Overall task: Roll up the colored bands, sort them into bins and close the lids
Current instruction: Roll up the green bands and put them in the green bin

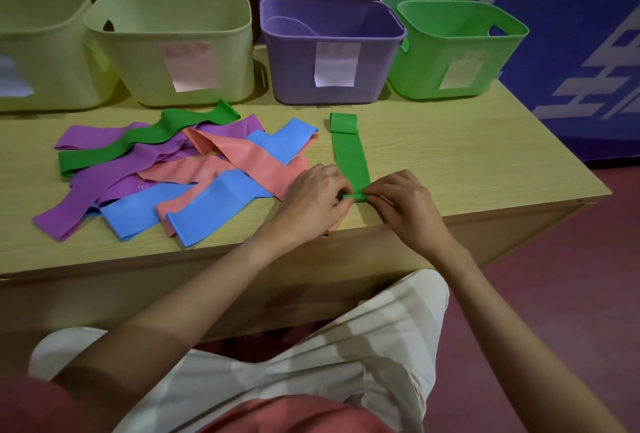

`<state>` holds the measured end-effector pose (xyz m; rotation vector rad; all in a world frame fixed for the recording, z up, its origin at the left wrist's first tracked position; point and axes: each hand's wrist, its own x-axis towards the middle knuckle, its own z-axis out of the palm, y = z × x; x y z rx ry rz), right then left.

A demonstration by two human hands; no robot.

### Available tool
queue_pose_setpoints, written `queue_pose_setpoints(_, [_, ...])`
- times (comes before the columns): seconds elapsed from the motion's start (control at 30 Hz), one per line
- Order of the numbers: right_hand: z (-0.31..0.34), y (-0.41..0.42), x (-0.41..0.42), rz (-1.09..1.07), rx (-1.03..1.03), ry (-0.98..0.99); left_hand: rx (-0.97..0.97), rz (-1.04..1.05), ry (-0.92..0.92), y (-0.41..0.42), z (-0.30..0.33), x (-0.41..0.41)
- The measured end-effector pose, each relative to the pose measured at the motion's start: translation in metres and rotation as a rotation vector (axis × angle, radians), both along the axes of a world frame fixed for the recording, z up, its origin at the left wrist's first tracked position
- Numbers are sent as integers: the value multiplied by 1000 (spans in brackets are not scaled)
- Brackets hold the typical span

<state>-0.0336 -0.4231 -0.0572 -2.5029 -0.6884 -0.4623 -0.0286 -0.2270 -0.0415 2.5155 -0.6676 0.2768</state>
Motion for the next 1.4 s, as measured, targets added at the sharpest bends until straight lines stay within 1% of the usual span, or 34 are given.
queue_pose_setpoints(0.13, [-2,0,2,-10,-29,-32,5,-8,1,-1,0,1])
queue_pose_setpoints(0.27, [-1,1,4,-3,-43,-13,1,-25,11,-1,0,1])
queue_pose_setpoints(0.4, [2,2,6,14,-30,34,12,-27,-9,-2,-1,-1])
queue_pose_setpoints(0.57, [2,3,8,21,-31,20,20,-31,-50,-2,-2,0])
queue_pose_setpoints(0.7, [-4,4,4,-26,-18,-16,60,-24,-105,-3,-4,-1])
queue_pose_setpoints(0.87, [-12,11,1,-110,48,-46,-15,15,-19,-2,-4,0])
queue_pose_setpoints(1.0, [-18,18,-1,-187,94,-84,59,43,-88,-4,-5,-1])
queue_pose_setpoints(1.1, [-19,19,-3,-223,108,-122,54,30,-91,-3,-3,1])
queue_pose_setpoints(1.23, [-16,16,0,-159,77,-82,53,-7,-71,-3,-1,3])
queue_pose_setpoints(1.4, [-6,11,1,-69,25,-13,19,8,-24,-4,-4,6])
